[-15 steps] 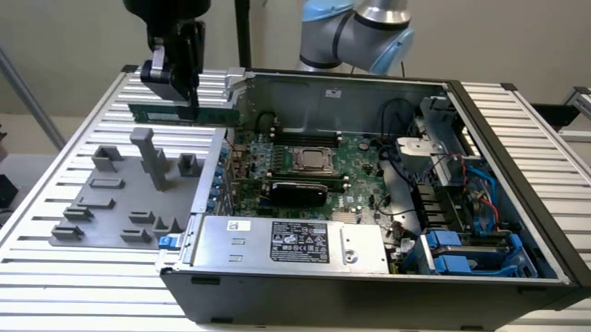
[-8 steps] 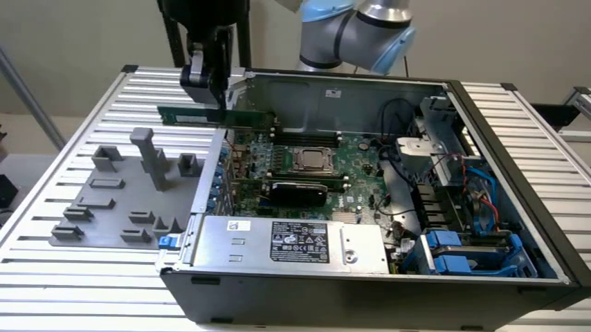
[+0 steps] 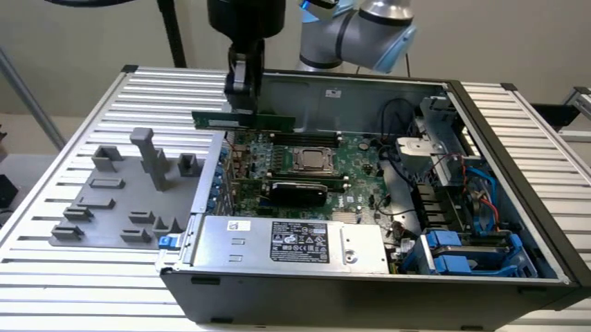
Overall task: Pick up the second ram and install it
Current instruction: 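Insert the second ram into the second slot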
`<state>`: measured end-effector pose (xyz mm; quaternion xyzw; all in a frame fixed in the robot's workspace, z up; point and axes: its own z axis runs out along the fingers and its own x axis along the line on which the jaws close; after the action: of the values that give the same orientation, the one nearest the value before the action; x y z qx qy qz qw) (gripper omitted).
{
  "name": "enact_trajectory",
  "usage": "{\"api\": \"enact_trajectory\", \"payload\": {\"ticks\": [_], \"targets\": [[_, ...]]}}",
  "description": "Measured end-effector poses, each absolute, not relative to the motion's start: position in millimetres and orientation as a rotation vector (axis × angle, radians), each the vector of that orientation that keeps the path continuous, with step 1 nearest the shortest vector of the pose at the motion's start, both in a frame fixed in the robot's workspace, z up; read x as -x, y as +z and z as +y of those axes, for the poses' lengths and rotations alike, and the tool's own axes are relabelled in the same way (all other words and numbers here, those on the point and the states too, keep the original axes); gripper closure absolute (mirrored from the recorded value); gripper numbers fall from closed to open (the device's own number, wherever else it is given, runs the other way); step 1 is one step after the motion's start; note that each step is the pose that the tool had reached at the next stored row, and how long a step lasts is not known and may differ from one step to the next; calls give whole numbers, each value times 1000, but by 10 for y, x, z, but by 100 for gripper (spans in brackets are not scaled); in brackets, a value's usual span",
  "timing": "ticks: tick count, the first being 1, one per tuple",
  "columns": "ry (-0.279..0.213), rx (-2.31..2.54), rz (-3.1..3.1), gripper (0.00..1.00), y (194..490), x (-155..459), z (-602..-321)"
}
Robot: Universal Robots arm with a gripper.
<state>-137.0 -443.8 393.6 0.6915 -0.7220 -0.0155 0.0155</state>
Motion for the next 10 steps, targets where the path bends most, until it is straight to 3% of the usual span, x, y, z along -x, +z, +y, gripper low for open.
{"api": "enact_trajectory", "payload": {"ticks": [10], "targets": [[-48,-2151,-2246,100,3756,918,-4274]]}}
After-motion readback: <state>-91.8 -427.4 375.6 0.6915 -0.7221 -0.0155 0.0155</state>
